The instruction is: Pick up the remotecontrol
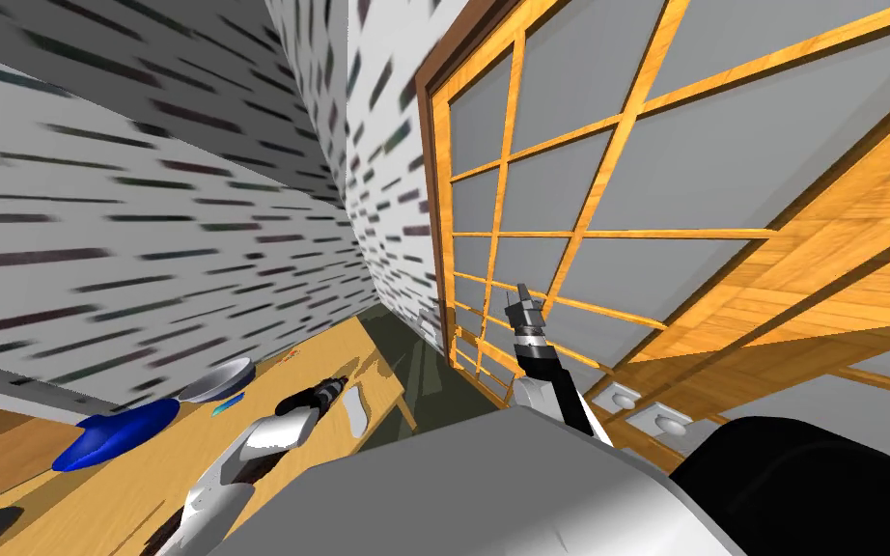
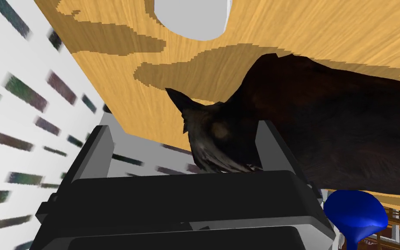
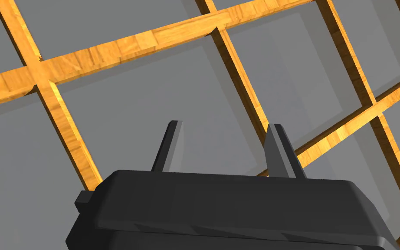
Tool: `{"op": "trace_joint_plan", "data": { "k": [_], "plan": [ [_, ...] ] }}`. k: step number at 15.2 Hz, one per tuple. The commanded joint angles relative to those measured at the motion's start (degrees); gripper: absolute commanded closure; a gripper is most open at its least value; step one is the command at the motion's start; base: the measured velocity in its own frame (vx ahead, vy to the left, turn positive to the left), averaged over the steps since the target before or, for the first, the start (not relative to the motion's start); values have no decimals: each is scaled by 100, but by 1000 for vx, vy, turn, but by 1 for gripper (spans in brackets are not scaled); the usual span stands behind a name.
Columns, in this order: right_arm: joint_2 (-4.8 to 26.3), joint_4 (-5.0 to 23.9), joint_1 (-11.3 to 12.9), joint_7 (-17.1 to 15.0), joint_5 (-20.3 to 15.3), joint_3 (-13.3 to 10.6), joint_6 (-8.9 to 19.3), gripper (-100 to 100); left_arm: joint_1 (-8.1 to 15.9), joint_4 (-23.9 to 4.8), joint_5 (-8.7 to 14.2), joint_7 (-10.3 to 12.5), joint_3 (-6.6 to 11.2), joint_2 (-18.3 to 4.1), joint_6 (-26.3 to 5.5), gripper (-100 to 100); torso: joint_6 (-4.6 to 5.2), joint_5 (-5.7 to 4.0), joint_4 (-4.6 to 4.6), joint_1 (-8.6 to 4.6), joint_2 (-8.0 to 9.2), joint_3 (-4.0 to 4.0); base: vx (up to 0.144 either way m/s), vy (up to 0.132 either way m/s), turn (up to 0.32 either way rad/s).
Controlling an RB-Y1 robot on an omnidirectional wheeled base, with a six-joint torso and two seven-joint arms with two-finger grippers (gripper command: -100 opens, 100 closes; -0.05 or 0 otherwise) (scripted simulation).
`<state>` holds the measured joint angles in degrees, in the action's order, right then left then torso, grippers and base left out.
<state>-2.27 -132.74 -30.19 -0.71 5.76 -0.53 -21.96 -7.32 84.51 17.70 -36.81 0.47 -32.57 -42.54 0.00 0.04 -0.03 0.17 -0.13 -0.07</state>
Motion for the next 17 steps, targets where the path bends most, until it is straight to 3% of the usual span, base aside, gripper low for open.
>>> {"op": "trace_joint_plan", "data": {
  "k": [1, 13, 17],
  "plan": [
    [0, 0, 0, 0, 0, 0, 0, 0, 53, -173, 73, -105, -29, -10, -286, -100, 0, 0, 0, 0, 0, 0, -16, 19, -298],
    [0, 0, 0, 0, 0, 0, 0, 0, 109, -952, 358, -455, -246, 144, -1395, -100, 1, 0, -2, -5, -9, -5, -6, 14, -197],
    [0, 0, -1, 0, 0, 0, 0, 0, 84, -1012, 354, -453, -286, 205, -1436, -100, -3, 0, -4, -9, -15, -9, 14, -3, -72]
  ]
}}
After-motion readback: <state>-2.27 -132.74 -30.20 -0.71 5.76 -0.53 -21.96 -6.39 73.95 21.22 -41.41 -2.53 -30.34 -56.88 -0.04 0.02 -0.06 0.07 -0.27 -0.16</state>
